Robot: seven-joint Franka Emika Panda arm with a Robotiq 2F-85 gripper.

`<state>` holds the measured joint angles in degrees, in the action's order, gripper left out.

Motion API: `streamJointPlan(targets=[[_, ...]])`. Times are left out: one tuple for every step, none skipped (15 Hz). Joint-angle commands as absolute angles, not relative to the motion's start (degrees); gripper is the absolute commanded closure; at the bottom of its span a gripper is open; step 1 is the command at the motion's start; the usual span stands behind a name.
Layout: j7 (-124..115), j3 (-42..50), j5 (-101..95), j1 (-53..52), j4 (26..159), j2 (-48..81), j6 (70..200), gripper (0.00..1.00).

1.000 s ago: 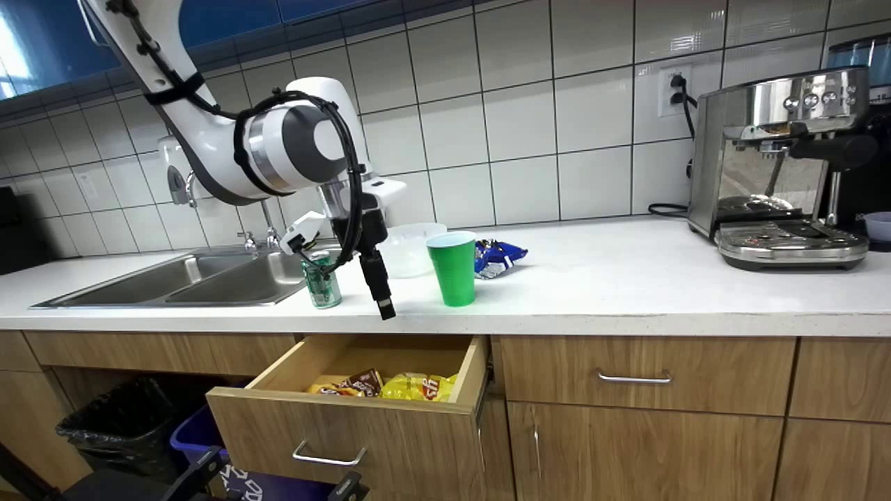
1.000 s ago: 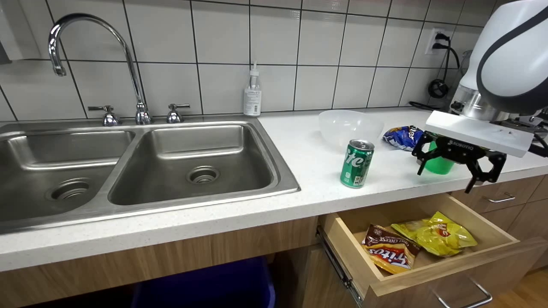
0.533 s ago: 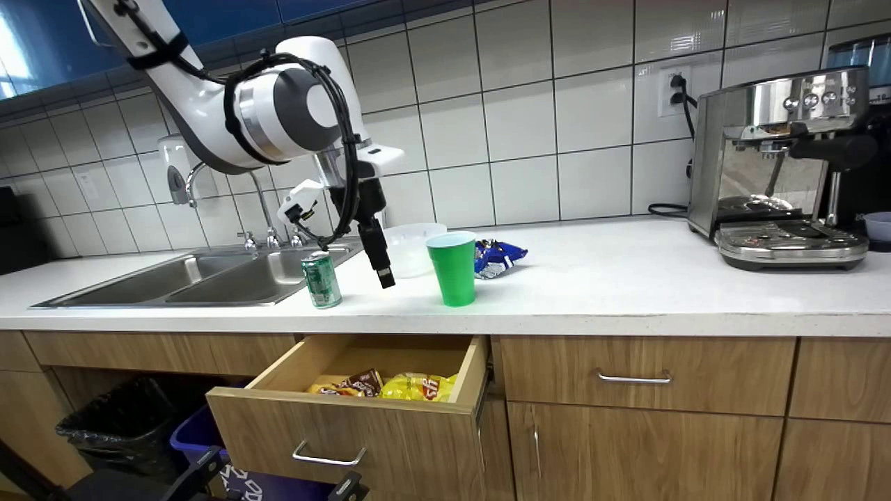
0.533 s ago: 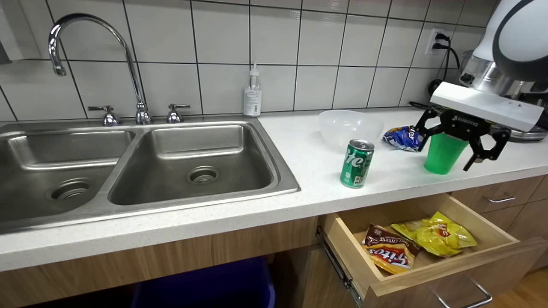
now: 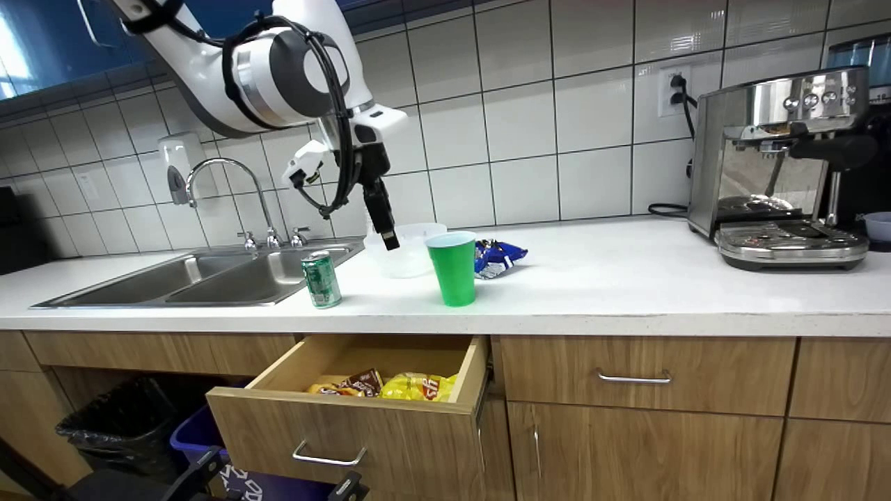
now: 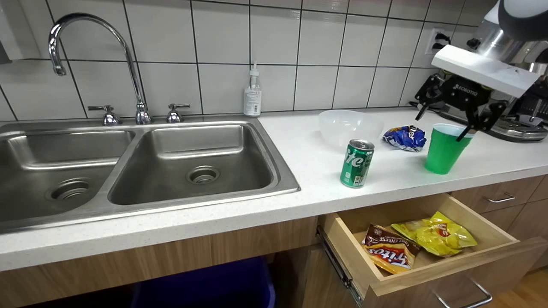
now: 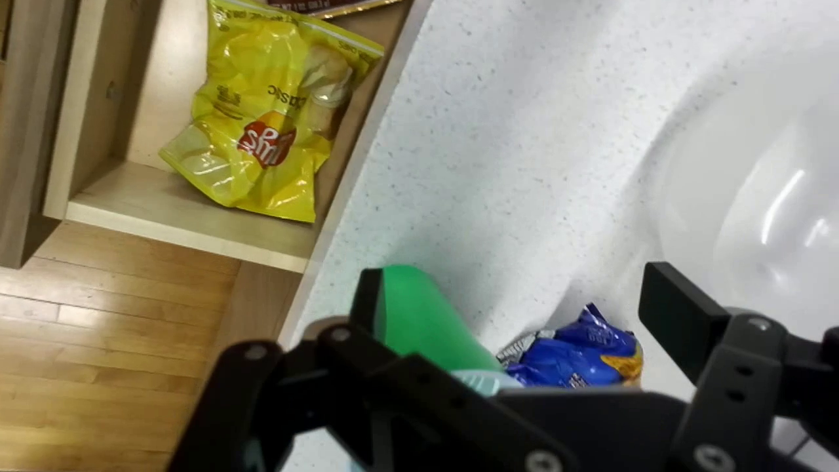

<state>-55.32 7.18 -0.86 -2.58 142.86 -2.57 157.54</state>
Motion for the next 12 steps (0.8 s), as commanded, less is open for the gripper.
streamJointPlan(targets=[[-58.8, 5.3, 0.1, 0.6, 138.3, -1.6, 158.0, 0.0], [-59.4, 5.3, 0.5, 0.9, 136.8, -1.0, 158.1, 0.0], [-60.1, 5.4, 0.7, 1.2, 135.5, -0.4, 158.3, 0.0], [-60.9, 5.4, 0.8, 1.5, 134.1, 0.2, 158.3, 0.0], [-61.7, 5.4, 0.8, 1.6, 132.7, 0.9, 158.3, 0.0], [-62.5, 5.6, 0.9, 1.8, 131.1, 1.7, 158.3, 0.0], [-63.9, 5.7, 0.5, 1.9, 129.7, 2.6, 158.2, 0.0], [-65.2, 5.9, 0.3, 1.9, 128.2, 3.6, 158.2, 0.0], [-66.9, 6.1, -0.5, 1.9, 126.9, 4.5, 158.2, 0.0], [-67.5, 6.4, -1.1, 1.8, 126.1, 5.2, 158.3, 0.0], [-64.3, 6.2, 0.1, 1.6, 129.4, 2.6, 158.1, 0.0], [-64.8, 6.4, 0.1, 1.5, 128.4, 3.5, 158.1, 0.0]])
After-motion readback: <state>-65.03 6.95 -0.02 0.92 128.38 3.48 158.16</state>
